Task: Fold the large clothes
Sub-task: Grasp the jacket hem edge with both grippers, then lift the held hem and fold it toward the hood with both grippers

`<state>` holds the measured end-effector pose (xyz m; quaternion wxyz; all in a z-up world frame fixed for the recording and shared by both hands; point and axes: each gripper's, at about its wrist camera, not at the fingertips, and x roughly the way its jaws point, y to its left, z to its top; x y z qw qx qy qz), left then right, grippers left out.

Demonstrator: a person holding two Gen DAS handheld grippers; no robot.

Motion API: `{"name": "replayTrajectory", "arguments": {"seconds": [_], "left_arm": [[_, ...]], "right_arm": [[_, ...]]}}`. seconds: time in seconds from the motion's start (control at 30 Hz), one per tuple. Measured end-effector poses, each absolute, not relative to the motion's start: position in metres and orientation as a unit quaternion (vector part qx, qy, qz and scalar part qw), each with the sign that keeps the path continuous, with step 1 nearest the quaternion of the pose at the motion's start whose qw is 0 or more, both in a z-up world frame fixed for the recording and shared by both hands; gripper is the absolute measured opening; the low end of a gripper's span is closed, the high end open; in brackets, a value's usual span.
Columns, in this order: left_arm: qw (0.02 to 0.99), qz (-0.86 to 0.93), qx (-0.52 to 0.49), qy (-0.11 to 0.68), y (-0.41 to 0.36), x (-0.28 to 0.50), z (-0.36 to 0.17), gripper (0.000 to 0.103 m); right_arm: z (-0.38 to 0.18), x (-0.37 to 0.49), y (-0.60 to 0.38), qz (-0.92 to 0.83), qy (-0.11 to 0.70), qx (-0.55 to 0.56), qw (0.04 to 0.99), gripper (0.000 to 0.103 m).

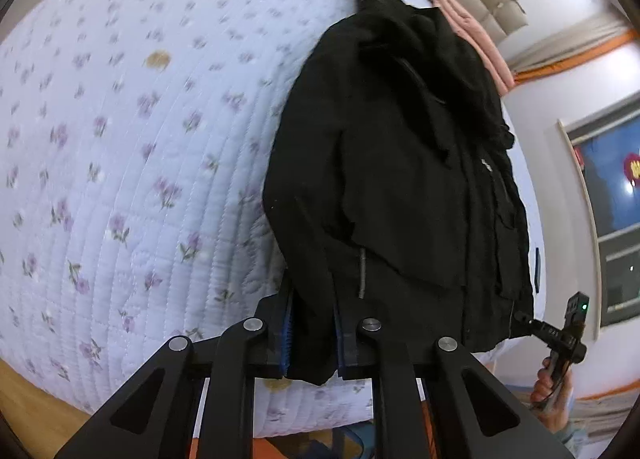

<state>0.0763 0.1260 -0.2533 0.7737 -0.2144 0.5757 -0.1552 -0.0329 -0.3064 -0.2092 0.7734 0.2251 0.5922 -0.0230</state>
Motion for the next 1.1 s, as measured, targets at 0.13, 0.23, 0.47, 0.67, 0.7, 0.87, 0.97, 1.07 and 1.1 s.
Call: {"name": "replayTrajectory", "arguments": {"seconds": [0.13,0.23,0.47,0.67,0.7,0.87,0.97,1.07,1.1], "left_arm": [[0.762,-0.159,-0.233,0.584,0.129,0.078,-0.265,0.019],[0.742,-0.174,-0.282,0.582,0.138,0.076,-0.277,0.048],[0.751,-0.167,-0.284,0.572,0.139,0.068,-0.271,0.021],[0.777,-0.178,-0.272,0.539,0.130,0.067,-0.227,0.009],[0.782,-0.181,-0.273,0.529,0.130,0.070,-0.214,0.009],[0.803,-0.198,-0.273,0.492,0.129,0.093,-0.164,0.009],[0.810,-0.204,-0.273,0.476,0.125,0.116,-0.147,0.009],[0.814,-0.213,-0.268,0.469,0.123,0.139,-0.142,0.009],[0.815,-0.216,-0.266,0.468,0.121,0.150,-0.143,0.009]], "right_arm": [[-0.218,-0.026,-0.305,-0.025,0.610,0.223,0.760,0.025],[-0.229,-0.022,-0.304,-0.020,0.619,0.240,0.748,0.044],[-0.217,-0.024,-0.290,-0.022,0.609,0.222,0.761,0.020],[-0.185,-0.030,-0.282,-0.031,0.582,0.197,0.788,0.010],[-0.175,-0.029,-0.282,-0.031,0.573,0.199,0.795,0.009],[-0.132,-0.023,-0.291,-0.027,0.536,0.206,0.818,0.008],[-0.112,-0.014,-0.302,-0.026,0.519,0.211,0.828,0.008],[-0.105,0.001,-0.312,-0.014,0.509,0.225,0.830,0.008],[-0.105,0.008,-0.316,-0.009,0.509,0.229,0.829,0.008]]}}
